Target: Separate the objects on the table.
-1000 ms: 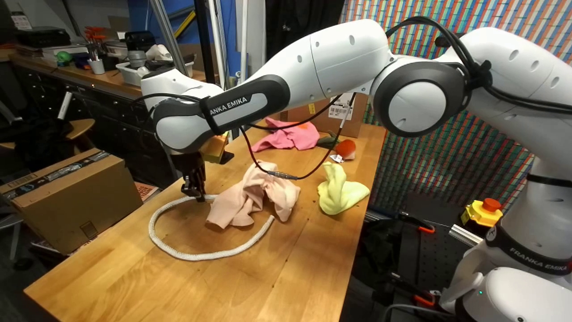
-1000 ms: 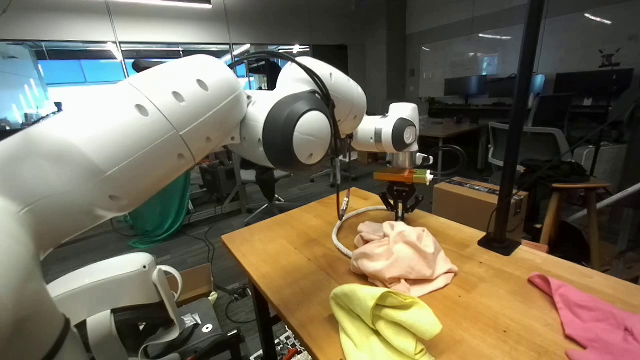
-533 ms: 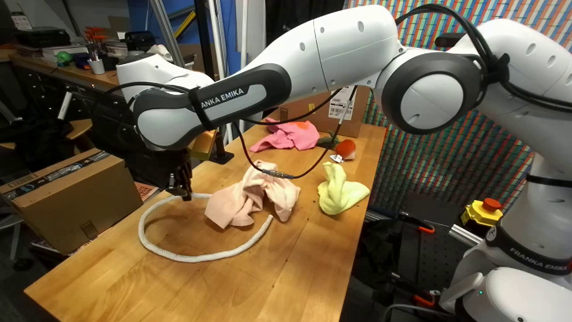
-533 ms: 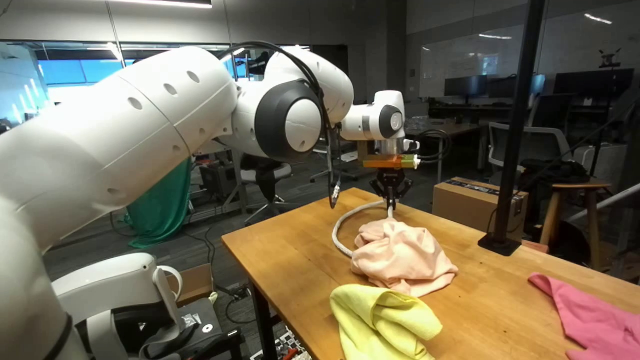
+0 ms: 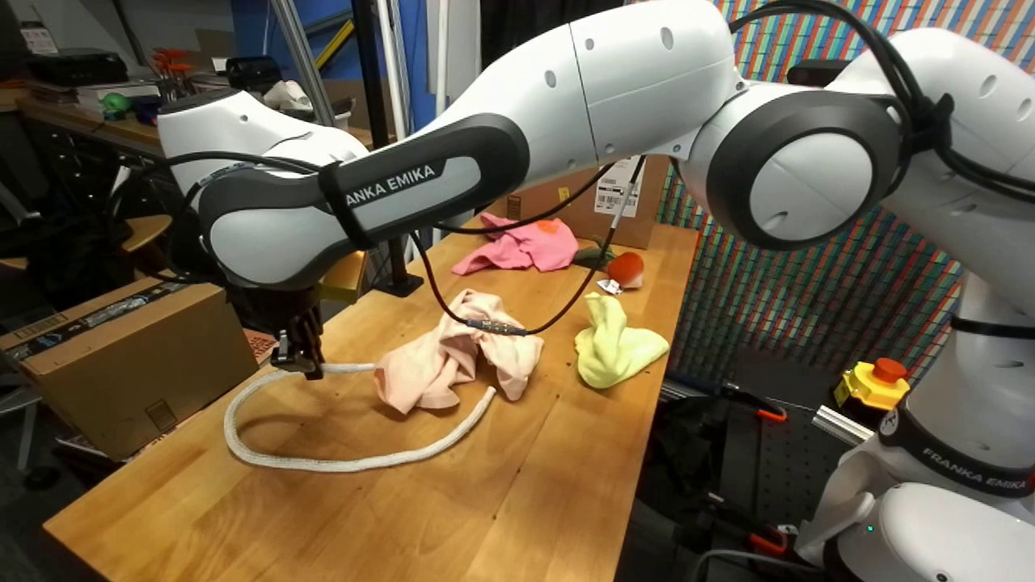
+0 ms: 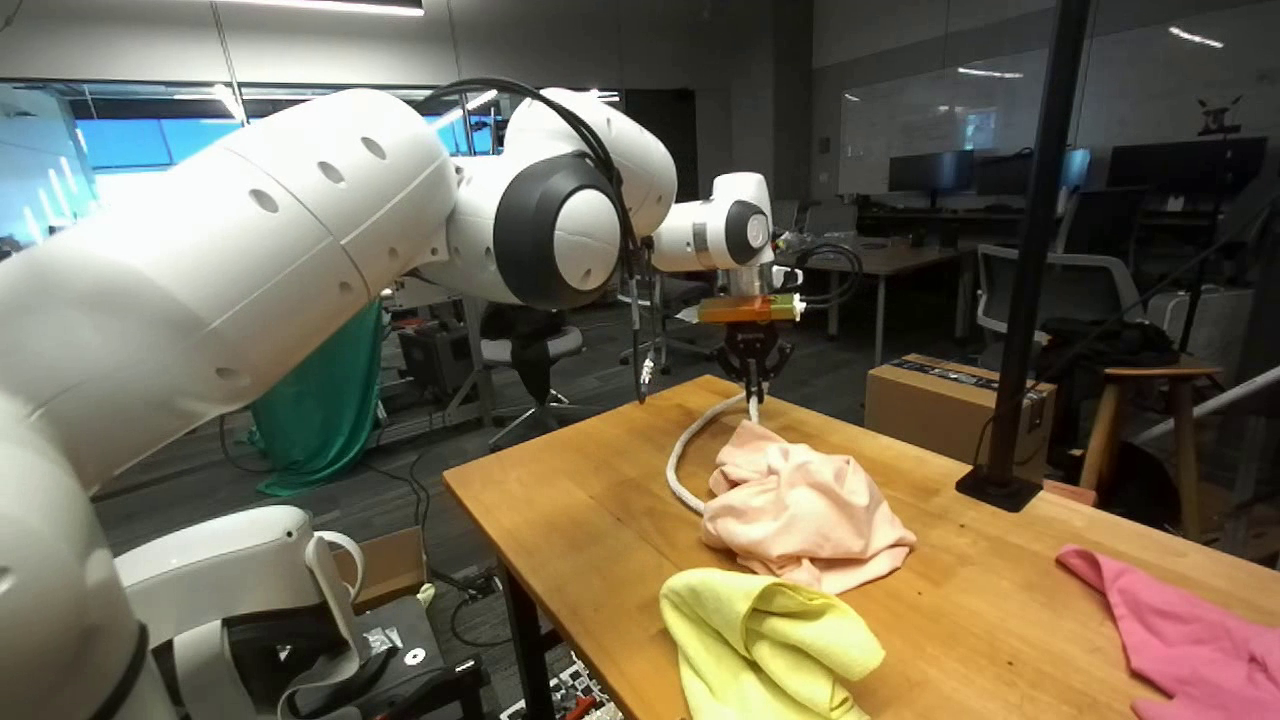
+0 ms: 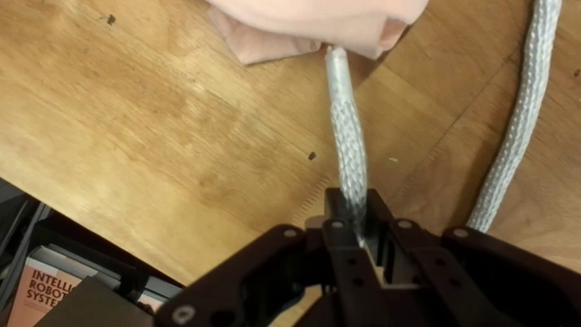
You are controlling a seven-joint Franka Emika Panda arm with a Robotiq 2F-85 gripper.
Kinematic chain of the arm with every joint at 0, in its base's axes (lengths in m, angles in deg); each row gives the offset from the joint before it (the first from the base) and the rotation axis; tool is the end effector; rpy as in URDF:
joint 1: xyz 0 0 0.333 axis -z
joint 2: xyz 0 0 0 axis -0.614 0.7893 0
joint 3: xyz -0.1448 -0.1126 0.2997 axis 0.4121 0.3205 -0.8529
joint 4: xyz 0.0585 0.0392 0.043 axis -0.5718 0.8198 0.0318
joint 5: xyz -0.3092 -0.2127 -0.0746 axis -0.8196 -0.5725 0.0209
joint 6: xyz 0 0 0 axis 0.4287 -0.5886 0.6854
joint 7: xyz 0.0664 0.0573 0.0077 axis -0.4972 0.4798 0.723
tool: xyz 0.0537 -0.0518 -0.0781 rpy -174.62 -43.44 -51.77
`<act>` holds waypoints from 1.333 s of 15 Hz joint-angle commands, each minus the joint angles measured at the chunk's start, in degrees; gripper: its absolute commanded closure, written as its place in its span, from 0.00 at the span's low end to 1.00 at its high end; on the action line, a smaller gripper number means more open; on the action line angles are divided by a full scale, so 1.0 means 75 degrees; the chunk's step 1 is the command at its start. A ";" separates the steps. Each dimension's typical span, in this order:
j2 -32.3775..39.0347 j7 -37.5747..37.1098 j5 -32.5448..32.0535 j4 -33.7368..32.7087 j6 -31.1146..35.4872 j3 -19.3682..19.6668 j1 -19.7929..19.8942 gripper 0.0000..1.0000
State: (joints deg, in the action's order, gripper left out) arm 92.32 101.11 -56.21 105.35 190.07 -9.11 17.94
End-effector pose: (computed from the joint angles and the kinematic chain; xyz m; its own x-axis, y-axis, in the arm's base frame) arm 0.7562 0.3052 0.2832 0.7785 0.6272 -0.0240 0.6263 -0.7738 0.0950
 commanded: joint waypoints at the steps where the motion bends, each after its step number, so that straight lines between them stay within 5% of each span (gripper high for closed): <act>1: -0.0229 -0.0055 -0.0095 0.0199 0.0110 0.0006 -0.0211 0.86; 9: -0.0285 -0.0688 0.0213 0.0147 -0.0602 -0.0038 -0.0422 0.86; 20: -0.0157 -0.1708 0.1467 -0.0382 -0.3662 -0.0224 -0.0054 0.85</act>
State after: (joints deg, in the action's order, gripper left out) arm 91.05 90.01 -48.45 104.49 167.20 -9.50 16.06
